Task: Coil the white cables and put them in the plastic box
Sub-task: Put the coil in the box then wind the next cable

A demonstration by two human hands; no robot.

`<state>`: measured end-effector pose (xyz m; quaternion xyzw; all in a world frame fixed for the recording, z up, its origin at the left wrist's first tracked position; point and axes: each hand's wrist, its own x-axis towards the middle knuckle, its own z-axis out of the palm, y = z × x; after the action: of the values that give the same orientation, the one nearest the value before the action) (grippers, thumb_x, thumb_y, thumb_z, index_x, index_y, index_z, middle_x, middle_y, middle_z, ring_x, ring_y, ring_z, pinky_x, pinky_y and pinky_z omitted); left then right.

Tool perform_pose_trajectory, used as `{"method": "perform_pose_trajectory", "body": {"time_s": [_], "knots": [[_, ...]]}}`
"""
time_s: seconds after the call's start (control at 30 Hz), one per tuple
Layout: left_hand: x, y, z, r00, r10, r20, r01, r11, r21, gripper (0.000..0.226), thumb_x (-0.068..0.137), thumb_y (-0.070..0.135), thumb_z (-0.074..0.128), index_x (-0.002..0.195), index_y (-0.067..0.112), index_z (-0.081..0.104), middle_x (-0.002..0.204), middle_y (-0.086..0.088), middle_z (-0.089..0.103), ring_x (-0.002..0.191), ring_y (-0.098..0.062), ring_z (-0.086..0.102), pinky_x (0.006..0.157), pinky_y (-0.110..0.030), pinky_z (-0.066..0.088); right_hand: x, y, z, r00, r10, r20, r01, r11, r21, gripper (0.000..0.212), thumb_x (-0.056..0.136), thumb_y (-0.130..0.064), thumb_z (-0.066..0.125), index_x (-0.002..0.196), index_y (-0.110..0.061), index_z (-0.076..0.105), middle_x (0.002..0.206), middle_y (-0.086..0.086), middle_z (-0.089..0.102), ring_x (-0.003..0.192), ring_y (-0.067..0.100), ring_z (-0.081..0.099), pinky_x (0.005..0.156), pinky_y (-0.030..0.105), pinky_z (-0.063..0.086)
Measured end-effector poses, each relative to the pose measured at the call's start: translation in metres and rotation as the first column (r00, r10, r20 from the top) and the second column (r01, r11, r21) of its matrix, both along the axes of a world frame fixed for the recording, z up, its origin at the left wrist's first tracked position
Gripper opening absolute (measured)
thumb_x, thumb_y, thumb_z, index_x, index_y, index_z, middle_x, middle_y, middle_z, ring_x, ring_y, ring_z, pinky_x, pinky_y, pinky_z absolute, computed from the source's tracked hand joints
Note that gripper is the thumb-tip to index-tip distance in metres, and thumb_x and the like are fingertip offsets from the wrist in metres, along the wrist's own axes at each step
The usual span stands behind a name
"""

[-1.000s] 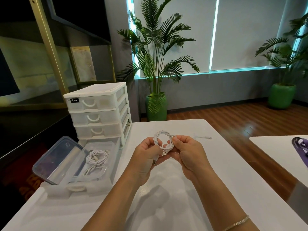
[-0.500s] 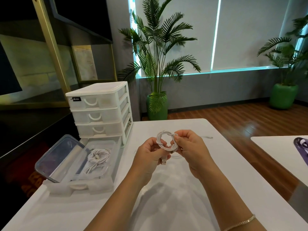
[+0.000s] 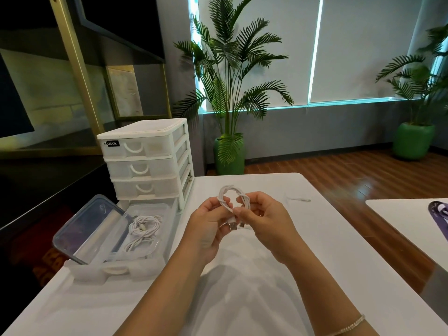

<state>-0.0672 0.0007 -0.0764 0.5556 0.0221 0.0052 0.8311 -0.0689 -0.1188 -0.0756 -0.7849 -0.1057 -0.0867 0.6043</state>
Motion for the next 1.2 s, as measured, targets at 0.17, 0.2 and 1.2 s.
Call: {"method": "perform_pose_trajectory", "body": {"time_s": [0.17, 0.2, 1.2], "knots": [[-0.001, 0.003, 0.001, 0.999, -0.017, -0.041, 0.013, 0.995, -0.096, 0.015, 0.086, -0.006, 0.055, 0.089, 0.005, 0.063, 0.07, -0.008, 0.071, 0.064, -0.02, 0.069, 0.054, -0.028, 0.058, 0.001, 0.001, -0.001, 0.999, -0.029, -0.028, 0.031, 0.996, 0.083, 0.012, 0.083, -0.016, 0.067, 0.091, -0.023, 0.061, 0.086, -0.001, 0.068, 0.082, 0.017, 0.066, 0.078, 0.03, 0.057], [-0.001, 0.002, 0.001, 0.999, -0.025, -0.038, 0.021, 0.995, -0.095, 0.015, 0.087, -0.006, 0.053, 0.088, 0.005, 0.063, 0.068, -0.007, 0.07, 0.066, -0.02, 0.067, 0.058, -0.029, 0.059, 0.002, 0.0, -0.001, 0.999, -0.044, -0.029, 0.047, 0.994, 0.097, 0.01, 0.083, -0.015, 0.067, 0.088, -0.022, 0.062, 0.085, 0.001, 0.069, 0.081, 0.019, 0.066, 0.078, 0.032, 0.057], [0.0, -0.015, -0.004, 0.986, 0.164, 0.019, -0.165, 0.97, 0.179, 0.011, 0.092, 0.021, 0.054, 0.087, 0.019, 0.064, 0.094, -0.006, 0.069, 0.088, -0.024, 0.063, 0.08, -0.034, 0.053, 0.001, 0.0, 0.001, 0.973, 0.096, -0.212, -0.026, 0.951, 0.31, 0.011, 0.085, -0.005, 0.06, 0.091, -0.013, 0.057, 0.083, 0.006, 0.065, 0.068, 0.014, 0.065, 0.06, 0.023, 0.056]]}}
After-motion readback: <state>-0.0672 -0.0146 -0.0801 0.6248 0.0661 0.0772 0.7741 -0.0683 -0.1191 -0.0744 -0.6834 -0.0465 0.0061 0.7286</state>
